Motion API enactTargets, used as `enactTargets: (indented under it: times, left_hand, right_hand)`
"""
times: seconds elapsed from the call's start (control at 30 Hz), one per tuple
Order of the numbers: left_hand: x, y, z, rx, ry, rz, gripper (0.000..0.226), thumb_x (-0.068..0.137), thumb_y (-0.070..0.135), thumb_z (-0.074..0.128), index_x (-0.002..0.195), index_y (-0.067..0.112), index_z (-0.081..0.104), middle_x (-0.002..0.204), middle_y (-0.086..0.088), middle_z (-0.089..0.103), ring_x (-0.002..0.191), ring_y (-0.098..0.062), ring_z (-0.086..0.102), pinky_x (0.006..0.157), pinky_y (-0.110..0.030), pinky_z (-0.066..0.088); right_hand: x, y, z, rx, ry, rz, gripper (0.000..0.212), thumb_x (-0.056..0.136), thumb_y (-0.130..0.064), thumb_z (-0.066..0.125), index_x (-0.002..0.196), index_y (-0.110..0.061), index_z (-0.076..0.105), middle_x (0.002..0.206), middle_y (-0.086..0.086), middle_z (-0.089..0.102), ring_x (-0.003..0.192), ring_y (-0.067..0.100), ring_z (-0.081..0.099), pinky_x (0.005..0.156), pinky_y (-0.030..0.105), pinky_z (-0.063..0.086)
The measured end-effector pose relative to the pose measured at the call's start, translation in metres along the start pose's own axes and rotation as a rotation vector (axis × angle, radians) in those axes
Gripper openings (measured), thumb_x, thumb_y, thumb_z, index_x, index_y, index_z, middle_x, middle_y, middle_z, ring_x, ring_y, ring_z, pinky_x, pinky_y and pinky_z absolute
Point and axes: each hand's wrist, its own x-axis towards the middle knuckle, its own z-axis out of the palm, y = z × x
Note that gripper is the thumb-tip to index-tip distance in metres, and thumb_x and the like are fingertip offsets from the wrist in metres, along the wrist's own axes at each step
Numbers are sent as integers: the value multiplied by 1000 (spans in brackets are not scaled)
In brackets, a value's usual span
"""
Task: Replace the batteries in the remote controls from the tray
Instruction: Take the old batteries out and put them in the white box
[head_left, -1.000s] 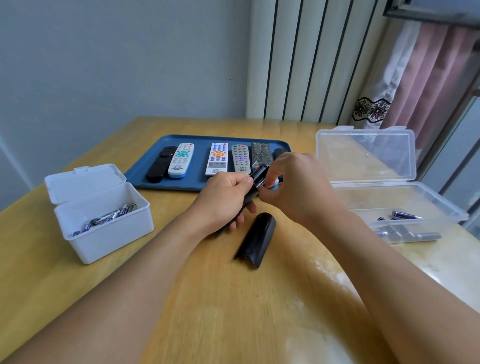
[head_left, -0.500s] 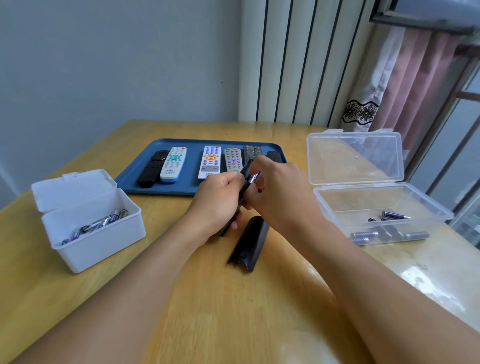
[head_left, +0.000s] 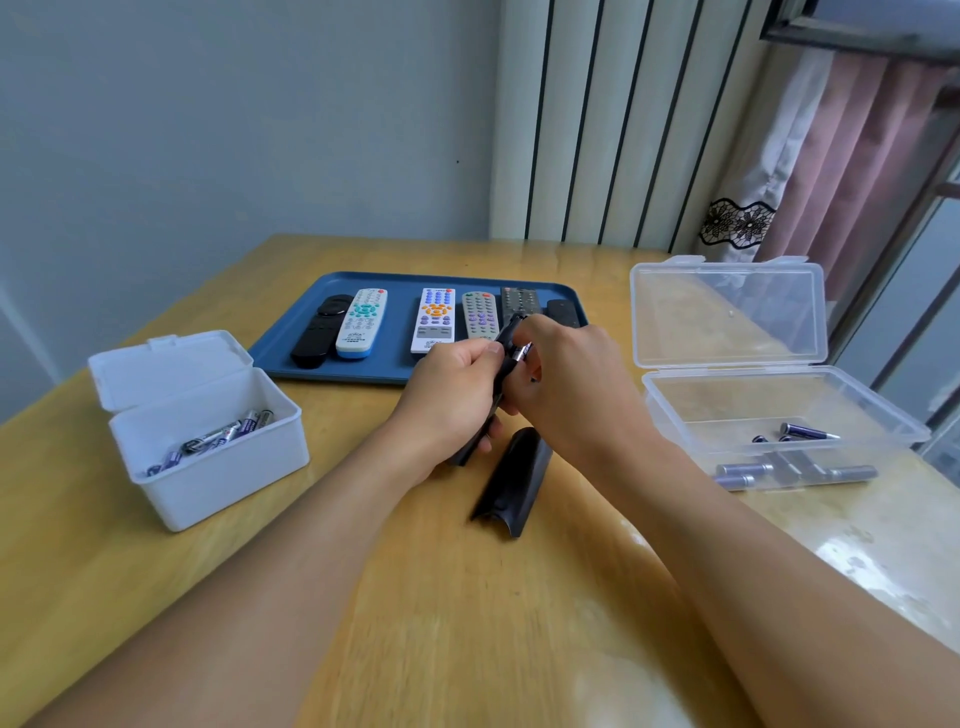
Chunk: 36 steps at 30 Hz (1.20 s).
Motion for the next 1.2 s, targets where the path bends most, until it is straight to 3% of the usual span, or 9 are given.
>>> enactTargets:
  times: [0.33, 0.6, 0.73, 0.83, 0.93, 1.0, 1.1, 1.2]
  left_hand:
    - [1, -1, -3, 3, -8, -32, 36, 106, 28, 40, 94, 9, 68, 62, -5, 63, 48, -22, 55, 40, -26, 45]
    - [3, -4, -3, -64, 12, -54, 37, 106, 28, 41, 85, 13, 67, 55, -1, 60, 44, -18, 53, 39, -26, 43]
    - [2, -5, -4, -183, -29, -128, 34, 106, 27, 41, 88, 12, 66, 65, -9, 63, 50, -20, 52, 41, -27, 43]
    - [2, -4, -5, -227, -29, -164, 33, 107, 27, 40, 90, 11, 64, 67, -12, 64, 50, -22, 52, 41, -26, 43]
    - [2, -2, -8, -253, -25, -182, 33, 107, 27, 40, 96, 7, 63, 69, -13, 64, 48, -21, 53, 40, -25, 44]
    - [1, -1, -9, -264, -31, -188, 33, 107, 28, 40, 101, 6, 64, 75, -16, 66, 48, -20, 55, 41, -26, 45]
    - [0, 1, -8, -265, -38, -203, 31, 108, 29, 39, 101, 10, 63, 78, -17, 66, 50, -20, 55, 42, -27, 45]
    - [-3, 4, -11, -251, -39, -229, 29, 107, 30, 39, 109, 11, 61, 80, -16, 68, 56, -22, 57, 45, -28, 47]
  right_hand:
    - [-1, 1, 4, 57, 32, 23, 19, 74, -23, 55, 92, -18, 62, 75, 5, 70, 70, 31, 63, 65, 41, 55]
    - [1, -5, 9, 85, 32, 38, 25, 76, -17, 46, 94, -17, 62, 70, 7, 66, 65, 30, 61, 60, 41, 55]
    - [-3, -5, 7, 266, 7, 158, 29, 80, -19, 51, 102, -28, 68, 72, 1, 65, 67, 13, 61, 61, 28, 52]
    - [-6, -5, 3, 380, -24, 117, 26, 80, -7, 57, 93, -21, 73, 58, -6, 62, 57, 5, 58, 56, 14, 42]
    - [-6, -1, 3, 557, -42, 131, 20, 82, -6, 66, 97, -17, 73, 68, 4, 69, 63, 14, 70, 66, 33, 59]
    - [-4, 1, 4, 632, -8, 147, 15, 89, -4, 69, 101, -12, 72, 72, 9, 70, 62, 19, 71, 69, 40, 61]
    - [-3, 1, 1, 722, 77, 170, 12, 95, -5, 64, 101, -11, 72, 72, 10, 71, 64, 23, 69, 65, 38, 61]
    - [-1, -8, -11, 781, 140, 146, 10, 95, -9, 65, 97, -14, 73, 70, 0, 70, 60, 13, 64, 61, 29, 56]
